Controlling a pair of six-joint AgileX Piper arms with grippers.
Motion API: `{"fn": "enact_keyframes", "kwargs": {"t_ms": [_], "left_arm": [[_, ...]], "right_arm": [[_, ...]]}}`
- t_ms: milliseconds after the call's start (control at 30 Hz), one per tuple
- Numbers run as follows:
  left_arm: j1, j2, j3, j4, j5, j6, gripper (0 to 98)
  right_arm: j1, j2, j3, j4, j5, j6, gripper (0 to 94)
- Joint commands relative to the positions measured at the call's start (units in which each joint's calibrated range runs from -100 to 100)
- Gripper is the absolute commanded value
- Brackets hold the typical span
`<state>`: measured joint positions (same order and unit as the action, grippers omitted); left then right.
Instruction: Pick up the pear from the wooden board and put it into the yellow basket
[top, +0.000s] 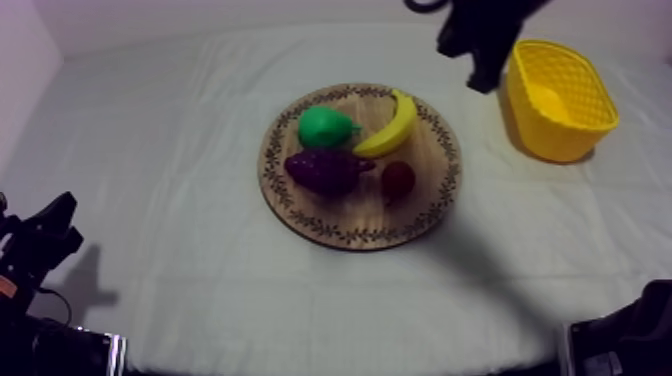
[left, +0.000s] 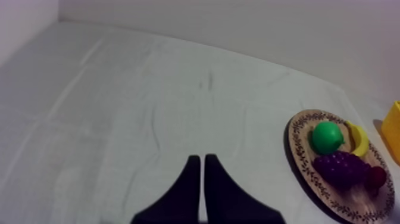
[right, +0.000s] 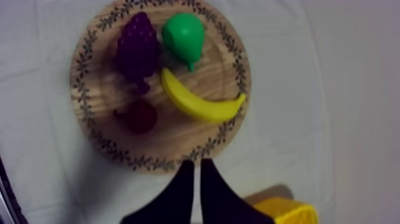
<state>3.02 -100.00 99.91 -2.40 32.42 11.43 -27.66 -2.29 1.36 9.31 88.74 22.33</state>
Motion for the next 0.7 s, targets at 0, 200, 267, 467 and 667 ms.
{"fn": "enact_keyframes", "kwargs": {"t_ms": [0, 200, 267, 467, 667], "left_arm": [[-0.01, 0.0, -0.02, -0.02, 0.0, -0.03, 0.1], [-0.01, 0.0, -0.02, -0.02, 0.0, -0.03, 0.1], [-0.01, 0.0, -0.02, -0.02, 0.0, -0.03, 0.1], [-0.01, 0.0, -0.02, -0.02, 0.0, -0.03, 0.1], [-0.01, 0.0, -0.02, -0.02, 0.0, -0.03, 0.1]], "right_arm": [[-0.42, 6.49, -9.42, 0.04, 0.76, 0.16, 7.2], [-0.79, 15.57, -19.17, 0.52, 2.72, 0.9, 8.2], [-0.79, 17.91, -21.4, 0.78, 3.07, 1.09, 9.2], [-0.99, 22.32, -25.09, 1.37, 3.7, 1.57, 28.6], [-1.81, 24.64, -26.17, 2.33, 5.52, 2.41, 45.6]]}}
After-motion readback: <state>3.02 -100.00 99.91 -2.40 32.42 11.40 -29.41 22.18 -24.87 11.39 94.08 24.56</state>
